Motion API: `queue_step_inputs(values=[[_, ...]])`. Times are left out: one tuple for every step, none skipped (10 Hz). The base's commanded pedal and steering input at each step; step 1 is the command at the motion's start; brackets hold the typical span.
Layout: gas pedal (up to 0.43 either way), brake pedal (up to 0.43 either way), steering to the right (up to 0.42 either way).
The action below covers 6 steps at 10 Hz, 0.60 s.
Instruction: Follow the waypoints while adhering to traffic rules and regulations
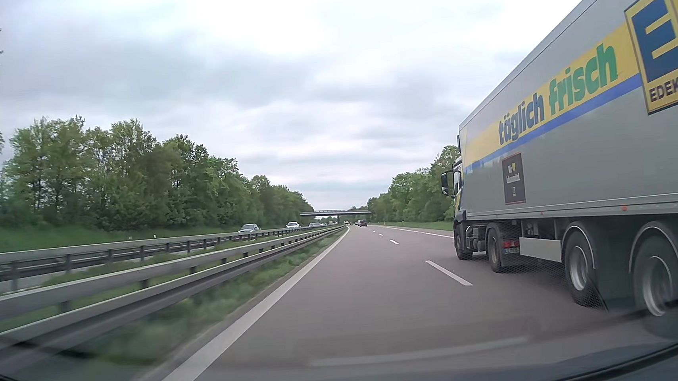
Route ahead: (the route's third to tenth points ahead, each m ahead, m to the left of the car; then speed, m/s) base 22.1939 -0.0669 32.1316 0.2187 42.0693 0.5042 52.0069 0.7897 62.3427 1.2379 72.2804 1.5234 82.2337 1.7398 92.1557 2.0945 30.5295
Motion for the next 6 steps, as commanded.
queue_step_inputs(values=[[0.157, 0.000, -0.002], [0.157, 0.000, -0.002], [0.157, 0.000, -0.002], [0.157, 0.000, -0.002], [0.157, 0.000, -0.002], [0.157, 0.000, -0.002]])
